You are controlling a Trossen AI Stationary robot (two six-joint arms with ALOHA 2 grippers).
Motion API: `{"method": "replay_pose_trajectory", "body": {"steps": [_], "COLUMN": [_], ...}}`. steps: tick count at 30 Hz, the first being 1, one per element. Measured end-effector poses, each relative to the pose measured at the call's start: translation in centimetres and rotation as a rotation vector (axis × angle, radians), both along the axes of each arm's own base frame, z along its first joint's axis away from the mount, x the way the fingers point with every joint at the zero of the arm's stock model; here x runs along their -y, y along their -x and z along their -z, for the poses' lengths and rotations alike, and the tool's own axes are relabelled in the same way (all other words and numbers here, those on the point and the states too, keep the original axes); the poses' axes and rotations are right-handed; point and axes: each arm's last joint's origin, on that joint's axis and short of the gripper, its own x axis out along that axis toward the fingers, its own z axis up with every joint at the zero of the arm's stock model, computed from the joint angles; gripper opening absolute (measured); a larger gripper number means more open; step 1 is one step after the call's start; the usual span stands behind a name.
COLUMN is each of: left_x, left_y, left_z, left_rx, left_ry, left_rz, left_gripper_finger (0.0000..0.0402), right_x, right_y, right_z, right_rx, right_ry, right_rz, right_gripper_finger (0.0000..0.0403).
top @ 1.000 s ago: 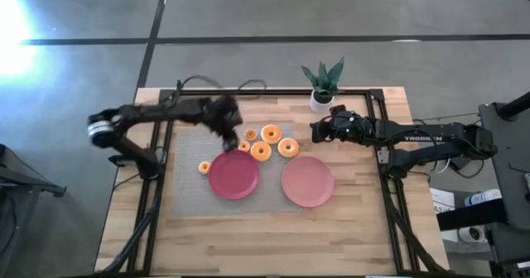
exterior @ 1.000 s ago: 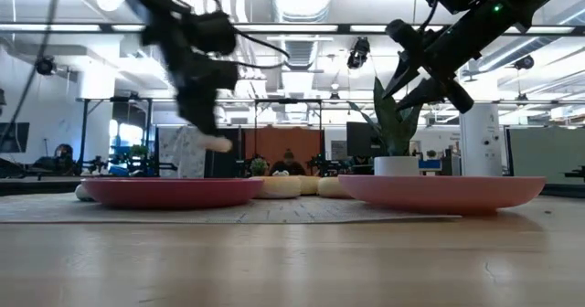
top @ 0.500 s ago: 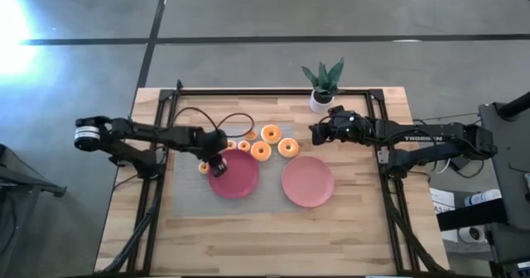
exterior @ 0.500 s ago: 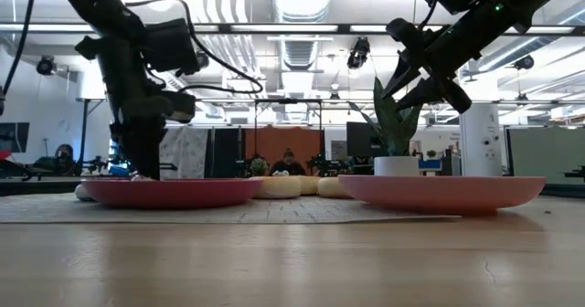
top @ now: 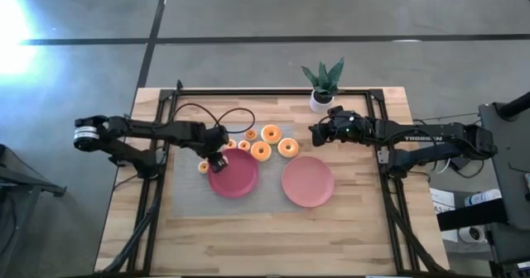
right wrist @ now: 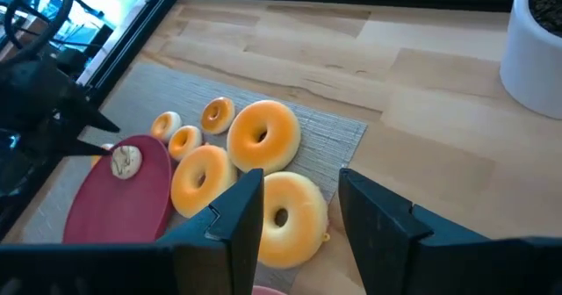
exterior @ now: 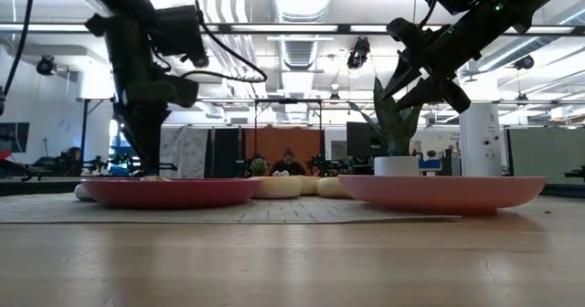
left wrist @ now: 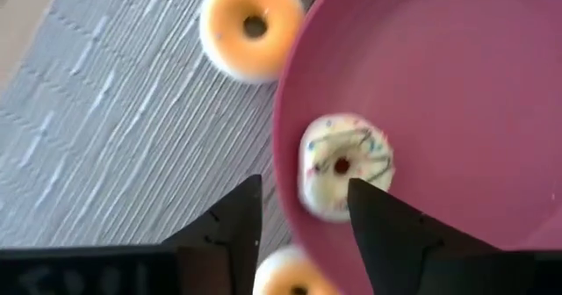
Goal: Pick & Place donuts
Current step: Put the small blue donut on the dark pink plate
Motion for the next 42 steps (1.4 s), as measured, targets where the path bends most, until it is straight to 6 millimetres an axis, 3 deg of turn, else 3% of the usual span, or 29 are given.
{"method": "replay_pose_trajectory", "body": {"steps": [8, 12, 16, 23, 25, 33, 42], "left_x": [1.8, 2.4, 2.9, 2.2, 2.0, 2.2, 2.1], "left_y": [3.9, 4.2, 4.5, 4.0, 4.2, 5.2, 4.8], "left_z": [-0.2, -1.7, -1.8, -0.6, 0.3, 2.7, 1.3], "left_rx": [-0.119, -0.011, -0.005, -0.028, -0.064, -0.192, -0.071], "left_ry": [0.02, -0.009, -0.02, 0.103, 0.114, 0.151, 0.133], "left_rz": [0.165, 0.193, 0.189, -0.332, -0.398, -0.445, -0.46], "left_gripper_finger": [0.014, 0.0138, 0.0138, 0.0138, 0.0138, 0.0138, 0.0138], "right_x": [0.0, 0.0, 0.1, 0.6, 0.8, 1.3, 1.2], "right_y": [0.0, 0.1, 0.2, 0.3, 0.3, 0.3, 0.2], "right_z": [0.1, 0.1, 0.2, 0.3, 0.3, 0.5, 0.5], "right_rx": [-0.013, -0.019, -0.031, -0.037, -0.043, -0.045, -0.036], "right_ry": [0.006, 0.009, 0.01, 0.011, 0.011, -0.003, -0.023], "right_rz": [-0.006, -0.01, -0.005, 0.015, 0.025, 0.033, 0.014], "right_gripper_finger": [0.0141, 0.0141, 0.0141, 0.0141, 0.0141, 0.0141, 0.0141]}}
